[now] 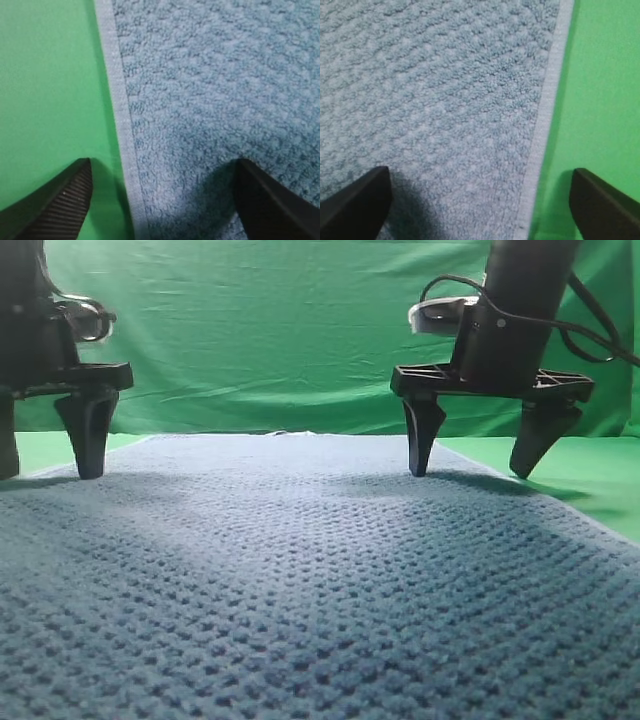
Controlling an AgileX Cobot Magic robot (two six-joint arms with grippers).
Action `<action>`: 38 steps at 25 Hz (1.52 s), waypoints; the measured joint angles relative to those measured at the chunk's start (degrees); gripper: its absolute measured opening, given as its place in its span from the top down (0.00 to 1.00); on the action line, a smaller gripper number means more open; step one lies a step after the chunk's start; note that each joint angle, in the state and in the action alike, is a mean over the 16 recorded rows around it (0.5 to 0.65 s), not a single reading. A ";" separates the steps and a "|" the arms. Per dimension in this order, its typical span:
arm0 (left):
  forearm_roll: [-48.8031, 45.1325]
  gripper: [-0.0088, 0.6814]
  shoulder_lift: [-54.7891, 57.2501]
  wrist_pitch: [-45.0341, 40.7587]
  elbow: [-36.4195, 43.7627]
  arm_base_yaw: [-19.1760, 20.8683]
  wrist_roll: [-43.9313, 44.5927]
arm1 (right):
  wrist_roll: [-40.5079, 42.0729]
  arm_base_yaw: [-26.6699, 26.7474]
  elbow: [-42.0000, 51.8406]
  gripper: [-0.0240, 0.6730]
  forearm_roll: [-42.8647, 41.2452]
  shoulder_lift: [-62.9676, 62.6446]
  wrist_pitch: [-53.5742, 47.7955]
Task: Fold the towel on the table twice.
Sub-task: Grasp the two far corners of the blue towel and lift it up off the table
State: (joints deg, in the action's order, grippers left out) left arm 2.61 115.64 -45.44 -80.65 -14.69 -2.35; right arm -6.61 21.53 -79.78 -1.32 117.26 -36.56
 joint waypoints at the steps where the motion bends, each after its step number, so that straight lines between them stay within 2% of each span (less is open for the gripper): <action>1: -0.17 0.14 0.40 -0.36 -0.37 -0.17 0.00 | 0.01 0.00 -0.04 0.04 -0.08 0.08 0.11; 7: -1.19 0.15 2.06 -1.66 -1.68 -1.27 0.00 | 0.06 0.00 -0.33 0.09 -0.49 0.54 0.28; 11: -1.48 0.21 2.85 -2.05 -2.24 -1.97 0.00 | 0.34 0.00 -0.62 0.18 -0.32 0.93 -0.20; 17: -0.53 0.47 3.79 -2.41 -2.93 -2.59 0.07 | 1.43 0.00 -1.20 0.49 1.81 1.66 -1.26; 22: 0.52 0.73 4.13 -2.47 -3.32 -2.85 0.09 | 2.52 0.00 -1.62 0.74 3.91 1.88 -2.09; 27: 1.37 0.93 3.30 -2.37 -3.30 -2.98 -0.16 | 3.43 0.02 -2.17 0.92 5.05 0.86 -3.74; 32: 1.10 0.98 0.03 -2.82 -4.72 -3.04 -0.74 | 3.78 0.05 -5.75 0.97 3.41 -1.78 -6.47; 38: -1.03 0.99 -6.31 -0.06 -11.43 -3.17 -1.45 | 3.94 0.02 -17.00 0.97 -0.86 -4.94 -8.00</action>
State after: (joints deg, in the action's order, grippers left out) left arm 1.58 109.34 -45.50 -92.09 -17.86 -3.80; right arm -2.67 21.54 -96.77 -2.19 112.32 -44.56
